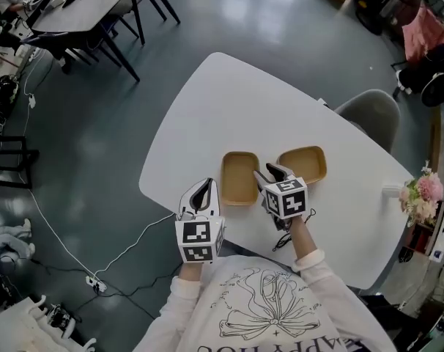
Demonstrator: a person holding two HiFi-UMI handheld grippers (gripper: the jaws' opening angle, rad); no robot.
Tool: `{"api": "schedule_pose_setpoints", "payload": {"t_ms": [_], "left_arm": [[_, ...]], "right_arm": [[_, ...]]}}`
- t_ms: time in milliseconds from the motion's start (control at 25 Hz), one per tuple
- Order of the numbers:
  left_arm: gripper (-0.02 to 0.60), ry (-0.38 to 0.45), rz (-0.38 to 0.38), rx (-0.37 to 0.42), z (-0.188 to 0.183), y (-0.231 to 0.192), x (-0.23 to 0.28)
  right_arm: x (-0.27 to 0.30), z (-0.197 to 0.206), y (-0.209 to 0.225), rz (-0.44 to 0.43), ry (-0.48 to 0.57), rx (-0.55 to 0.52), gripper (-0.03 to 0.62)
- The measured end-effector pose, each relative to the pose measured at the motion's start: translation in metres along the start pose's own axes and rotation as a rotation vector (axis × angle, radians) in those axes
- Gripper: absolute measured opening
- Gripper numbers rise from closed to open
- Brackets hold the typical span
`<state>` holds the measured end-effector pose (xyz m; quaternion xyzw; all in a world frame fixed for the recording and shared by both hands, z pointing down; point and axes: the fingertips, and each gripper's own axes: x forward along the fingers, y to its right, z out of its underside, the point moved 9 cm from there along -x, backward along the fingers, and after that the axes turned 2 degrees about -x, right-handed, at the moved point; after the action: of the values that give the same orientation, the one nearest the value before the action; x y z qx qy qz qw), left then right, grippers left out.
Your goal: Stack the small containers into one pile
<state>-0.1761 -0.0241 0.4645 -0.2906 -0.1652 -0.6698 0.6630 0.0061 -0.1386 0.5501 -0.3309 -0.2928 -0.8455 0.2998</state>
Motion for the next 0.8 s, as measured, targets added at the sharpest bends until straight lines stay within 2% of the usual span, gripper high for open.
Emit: {"api": "schedule_pose_setpoints", "payload": {"t_ms": [280,400,600,800], "left_arm": [[0.008,-0.006,-0.061,-0.051,0.011,-0.015,-0.013],[0.008,-0.009,-0.067,-0.057,0.012,-0.017,-0.014],[0.008,-0.013,-0.064,-0.054,0.013,-0.017,-0.014],[0.008,-0.018,-0.052,-0.050,0.011,-0.012,-0.013]], "right_arm": [[0.021,0.014,-0.009,0.019,-0.096,0.011,0.134],[0.025,0.016,-0.010,0.029,-0.116,0.023,0.086],[0.029,0.016,-0.014,0.027,-0.108,0.054,0.073],[0.030,0.016,-0.018,-0.003,-0.084,0.099,0.032]]}}
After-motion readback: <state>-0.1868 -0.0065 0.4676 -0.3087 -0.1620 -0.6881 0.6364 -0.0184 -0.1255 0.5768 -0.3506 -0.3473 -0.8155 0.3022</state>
